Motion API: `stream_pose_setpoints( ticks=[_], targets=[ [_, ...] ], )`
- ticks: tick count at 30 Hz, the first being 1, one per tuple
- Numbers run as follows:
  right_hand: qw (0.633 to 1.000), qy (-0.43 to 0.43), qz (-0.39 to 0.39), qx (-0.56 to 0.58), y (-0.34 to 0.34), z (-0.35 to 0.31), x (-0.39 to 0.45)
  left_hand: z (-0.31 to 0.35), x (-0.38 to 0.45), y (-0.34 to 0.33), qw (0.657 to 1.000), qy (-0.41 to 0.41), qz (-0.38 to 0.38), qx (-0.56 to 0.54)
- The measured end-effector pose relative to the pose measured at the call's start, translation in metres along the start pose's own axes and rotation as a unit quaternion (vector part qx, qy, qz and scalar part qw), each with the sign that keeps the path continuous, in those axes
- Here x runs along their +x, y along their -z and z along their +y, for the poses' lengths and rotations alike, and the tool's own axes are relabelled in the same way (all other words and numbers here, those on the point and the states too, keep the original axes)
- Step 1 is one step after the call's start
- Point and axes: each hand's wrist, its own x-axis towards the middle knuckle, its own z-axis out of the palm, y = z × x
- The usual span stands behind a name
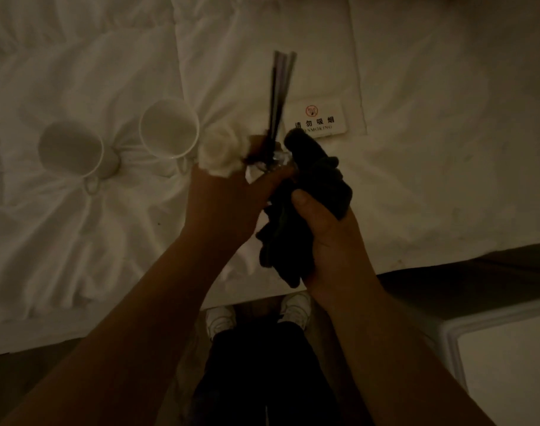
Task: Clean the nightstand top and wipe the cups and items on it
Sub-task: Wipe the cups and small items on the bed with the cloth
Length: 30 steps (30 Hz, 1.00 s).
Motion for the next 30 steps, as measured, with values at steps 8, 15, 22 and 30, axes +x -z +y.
stream_pose_setpoints(
  ticks=[8, 15, 22, 30],
  targets=[
    [0.998, 0.026, -0.048, 0.021, 0.023, -0.025, -0.002, -0.022, 0.049, -0.012, 0.975, 0.068, 0.034, -0.207],
    [0.988, 0.008, 0.009, 0.152, 0.055, -0.039, 0.003, -0.040, 0.081, -0.038, 0.980, 0.125, 0.081, -0.134],
    [0.983, -0.024, 0.000, 0.184, 0.067, -0.041, 0.006, -0.032, 0.061, -0.043, 0.988, 0.104, 0.090, -0.065],
    [0.979, 0.024, -0.014, 0.201, 0.074, -0.051, 0.018, -0.001, -0.016, -0.068, 0.997, -0.003, 0.082, 0.002]
  ],
)
